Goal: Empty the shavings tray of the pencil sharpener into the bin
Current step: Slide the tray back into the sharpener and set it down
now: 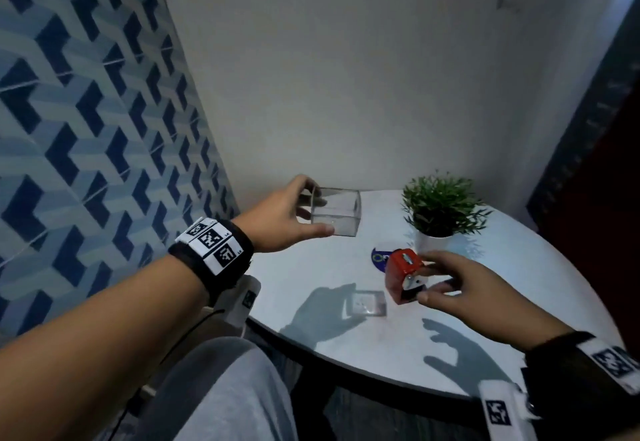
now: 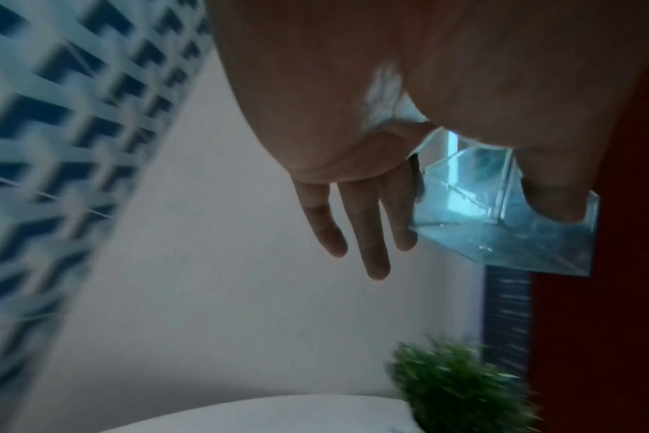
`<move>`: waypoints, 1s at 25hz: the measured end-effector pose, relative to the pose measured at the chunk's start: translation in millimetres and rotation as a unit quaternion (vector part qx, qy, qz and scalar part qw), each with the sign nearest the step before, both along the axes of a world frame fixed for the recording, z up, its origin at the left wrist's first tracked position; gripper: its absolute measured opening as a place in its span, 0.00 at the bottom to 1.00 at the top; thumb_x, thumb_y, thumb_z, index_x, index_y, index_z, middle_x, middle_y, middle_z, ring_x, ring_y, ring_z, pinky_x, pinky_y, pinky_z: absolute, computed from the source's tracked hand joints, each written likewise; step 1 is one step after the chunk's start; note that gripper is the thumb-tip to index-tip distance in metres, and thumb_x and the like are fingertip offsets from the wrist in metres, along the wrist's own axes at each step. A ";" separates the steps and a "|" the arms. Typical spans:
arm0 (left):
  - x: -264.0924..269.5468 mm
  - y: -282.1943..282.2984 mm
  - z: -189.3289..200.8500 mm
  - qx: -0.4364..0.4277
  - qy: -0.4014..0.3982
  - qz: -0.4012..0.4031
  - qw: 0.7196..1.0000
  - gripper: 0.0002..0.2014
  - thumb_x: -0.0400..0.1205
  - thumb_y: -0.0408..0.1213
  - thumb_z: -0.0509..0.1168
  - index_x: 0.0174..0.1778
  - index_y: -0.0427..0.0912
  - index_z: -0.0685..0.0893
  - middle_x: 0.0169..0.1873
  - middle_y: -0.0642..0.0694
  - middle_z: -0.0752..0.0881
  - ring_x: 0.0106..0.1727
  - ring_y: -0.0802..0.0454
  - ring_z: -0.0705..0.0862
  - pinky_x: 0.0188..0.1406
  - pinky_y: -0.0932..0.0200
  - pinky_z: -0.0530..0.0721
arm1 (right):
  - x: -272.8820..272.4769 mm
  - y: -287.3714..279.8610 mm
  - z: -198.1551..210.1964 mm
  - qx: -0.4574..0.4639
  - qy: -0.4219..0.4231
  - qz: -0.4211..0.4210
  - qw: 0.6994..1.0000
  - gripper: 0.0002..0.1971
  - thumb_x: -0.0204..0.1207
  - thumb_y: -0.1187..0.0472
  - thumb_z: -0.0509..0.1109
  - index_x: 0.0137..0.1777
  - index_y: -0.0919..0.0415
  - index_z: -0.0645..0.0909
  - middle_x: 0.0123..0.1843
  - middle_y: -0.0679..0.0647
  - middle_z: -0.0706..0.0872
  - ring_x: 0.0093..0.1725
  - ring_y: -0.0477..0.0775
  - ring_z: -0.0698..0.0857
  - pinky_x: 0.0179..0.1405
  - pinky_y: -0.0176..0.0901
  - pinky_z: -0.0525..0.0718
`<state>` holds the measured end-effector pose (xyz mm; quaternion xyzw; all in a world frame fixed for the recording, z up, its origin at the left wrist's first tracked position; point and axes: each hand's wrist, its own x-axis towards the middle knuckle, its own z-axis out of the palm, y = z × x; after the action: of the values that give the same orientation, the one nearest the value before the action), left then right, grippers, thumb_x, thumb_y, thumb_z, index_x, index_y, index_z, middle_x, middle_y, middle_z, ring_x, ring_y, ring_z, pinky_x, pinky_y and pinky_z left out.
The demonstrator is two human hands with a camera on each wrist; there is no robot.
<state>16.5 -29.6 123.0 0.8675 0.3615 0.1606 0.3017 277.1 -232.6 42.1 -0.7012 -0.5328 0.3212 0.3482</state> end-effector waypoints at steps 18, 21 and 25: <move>195.6 6.7 -155.3 0.245 0.348 -0.200 0.883 0.38 0.81 0.36 0.71 0.87 0.54 0.64 0.90 0.44 0.63 0.80 0.36 0.76 0.68 0.37 0.82 | 80.0 -37.8 -21.2 -0.087 -0.082 -0.056 0.991 0.26 0.64 0.48 0.87 0.59 0.39 0.79 0.59 0.39 0.88 0.57 0.39 0.88 0.58 0.42 0.88; 212.0 14.3 -185.4 0.291 0.349 -0.210 0.866 0.34 0.80 0.39 0.71 0.83 0.54 0.69 0.84 0.47 0.70 0.75 0.37 0.78 0.59 0.41 0.82 | 84.4 -34.8 -27.1 -0.102 -0.084 -0.049 0.990 0.25 0.64 0.48 0.86 0.58 0.39 0.79 0.59 0.39 0.88 0.56 0.40 0.89 0.58 0.44 0.88; 218.5 26.0 -199.5 0.262 0.313 -0.213 0.888 0.31 0.74 0.46 0.77 0.73 0.51 0.76 0.68 0.47 0.83 0.62 0.38 0.86 0.48 0.47 0.82 | 89.2 -28.8 -31.0 -0.107 -0.098 -0.043 0.988 0.25 0.64 0.47 0.85 0.59 0.39 0.79 0.59 0.38 0.87 0.56 0.40 0.88 0.58 0.46 0.88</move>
<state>235.0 -3.5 -76.5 0.9764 0.1888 -0.0983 -0.0379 366.3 -261.4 11.0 -0.7846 -0.4964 0.2914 0.2305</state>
